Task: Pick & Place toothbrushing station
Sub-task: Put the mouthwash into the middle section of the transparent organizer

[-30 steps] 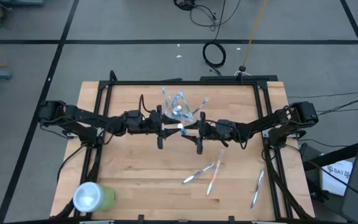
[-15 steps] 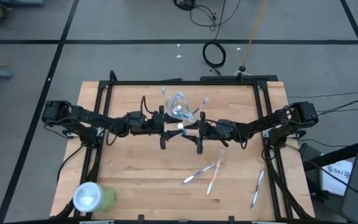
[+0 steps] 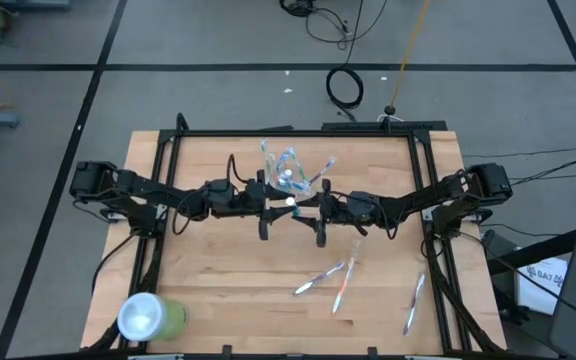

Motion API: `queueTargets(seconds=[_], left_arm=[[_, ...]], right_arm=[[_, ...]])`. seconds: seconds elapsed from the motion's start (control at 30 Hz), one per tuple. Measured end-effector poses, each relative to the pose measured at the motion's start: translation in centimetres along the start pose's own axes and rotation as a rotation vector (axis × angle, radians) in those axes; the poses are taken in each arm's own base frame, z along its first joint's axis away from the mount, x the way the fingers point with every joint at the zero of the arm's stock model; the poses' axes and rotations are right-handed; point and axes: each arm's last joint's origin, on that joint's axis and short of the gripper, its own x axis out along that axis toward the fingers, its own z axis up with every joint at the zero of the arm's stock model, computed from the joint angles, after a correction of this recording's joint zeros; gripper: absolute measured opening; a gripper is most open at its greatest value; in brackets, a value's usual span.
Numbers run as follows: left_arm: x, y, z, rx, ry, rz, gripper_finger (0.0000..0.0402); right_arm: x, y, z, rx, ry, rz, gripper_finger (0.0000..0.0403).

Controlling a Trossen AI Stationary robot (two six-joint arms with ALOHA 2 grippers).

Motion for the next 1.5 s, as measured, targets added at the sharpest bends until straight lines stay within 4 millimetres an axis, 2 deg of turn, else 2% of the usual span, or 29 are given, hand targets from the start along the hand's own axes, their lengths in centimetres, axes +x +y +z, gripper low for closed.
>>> queueTargets(seconds=[0.1, 0.23, 0.53, 0.7, 0.83, 0.97, 1.07, 1.27, 1.37, 1.5], left_arm=[[0.0, 0.0, 0.0, 0.000, 0.004, -0.014, 0.0127], [0.0, 0.0, -0.1, 0.000, 0.006, -0.005, 0.0105], [0.0, 0.1, -0.5, -0.001, 0.051, 0.016, 0.0114], [0.0, 0.5, -0.8, 0.009, 0.078, 0.094, 0.0110], [-0.4, 0.5, -0.2, 0.040, 0.083, 0.135, 0.0109], [-1.7, 0.9, 0.9, 0.046, 0.122, 0.262, 0.0109], [-2.7, 1.2, 1.5, 0.025, 0.156, 0.357, 0.0109], [-3.7, 1.6, 2.8, 0.033, 0.137, 0.416, 0.0109], [-4.1, 1.9, 3.3, 0.030, 0.120, 0.430, 0.0109], [-4.1, 2.2, 3.1, 0.042, 0.142, 0.444, 0.0109]], right_arm=[[0.0, 0.0, 0.0, 0.021, 0.003, 0.000, 0.0159], [0.0, 0.0, -0.1, 0.025, 0.006, -0.006, 0.0158], [0.0, 0.0, -0.3, 0.008, 0.029, -0.006, 0.0199], [0.0, -0.2, -0.6, 0.001, 0.058, -0.087, 0.0226], [-0.1, -0.5, -1.2, -0.020, 0.119, -0.163, 0.0237], [-0.1, -1.0, -1.4, -0.066, 0.151, -0.223, 0.0236], [0.0, -1.5, -1.2, -0.071, 0.130, -0.223, 0.0231], [0.8, -2.5, -0.8, 0.018, 0.090, -0.047, 0.0210], [1.7, -3.0, -1.1, 0.017, 0.112, -0.064, 0.0179], [2.9, -3.9, -0.9, -0.016, 0.104, -0.149, 0.0117]])
